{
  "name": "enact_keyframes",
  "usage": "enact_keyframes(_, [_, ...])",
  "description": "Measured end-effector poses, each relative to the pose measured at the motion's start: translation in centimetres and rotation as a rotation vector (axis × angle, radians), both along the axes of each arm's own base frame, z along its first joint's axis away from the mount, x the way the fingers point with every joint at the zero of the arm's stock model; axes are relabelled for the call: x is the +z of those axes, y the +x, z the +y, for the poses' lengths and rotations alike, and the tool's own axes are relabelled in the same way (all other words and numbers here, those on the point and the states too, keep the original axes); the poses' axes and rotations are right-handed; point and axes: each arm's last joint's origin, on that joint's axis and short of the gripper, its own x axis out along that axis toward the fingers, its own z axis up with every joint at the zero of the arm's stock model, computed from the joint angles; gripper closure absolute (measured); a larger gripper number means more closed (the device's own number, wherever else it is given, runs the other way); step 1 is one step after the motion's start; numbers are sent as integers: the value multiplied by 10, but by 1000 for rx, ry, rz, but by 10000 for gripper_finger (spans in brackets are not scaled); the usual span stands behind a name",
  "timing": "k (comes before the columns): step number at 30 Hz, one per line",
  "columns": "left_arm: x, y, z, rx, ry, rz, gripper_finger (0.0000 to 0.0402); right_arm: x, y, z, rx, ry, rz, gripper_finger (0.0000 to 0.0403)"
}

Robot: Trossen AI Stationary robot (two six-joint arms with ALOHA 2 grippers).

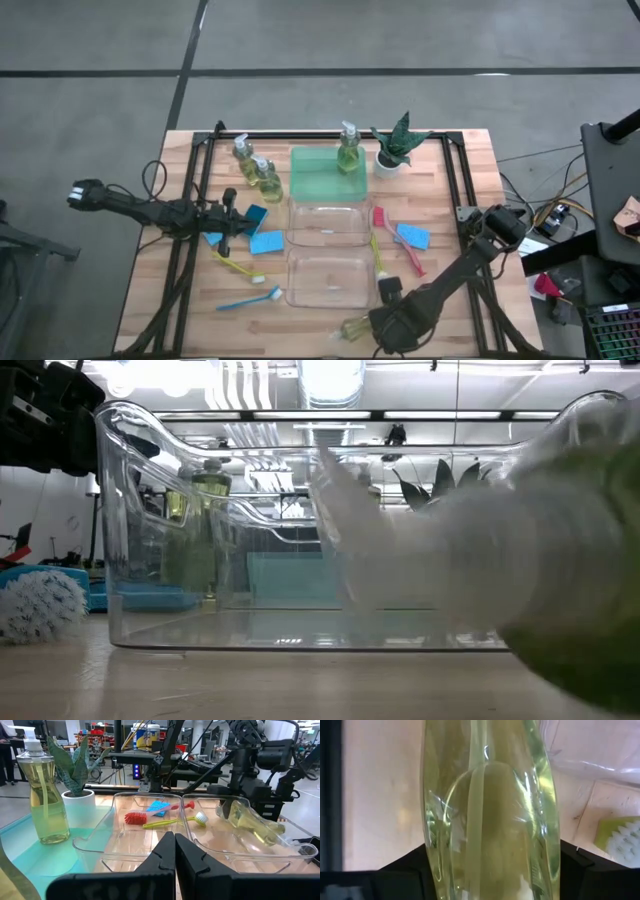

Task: Pick & Place Kitchen Sink Supplies
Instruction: Put the transparent soap dispenser into the blue bin

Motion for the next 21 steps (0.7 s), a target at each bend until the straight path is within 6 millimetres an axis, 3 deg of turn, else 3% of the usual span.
enact_keyframes(21, [0,0,0,0,1,5,401,60,6,1,-78,66,-193,156])
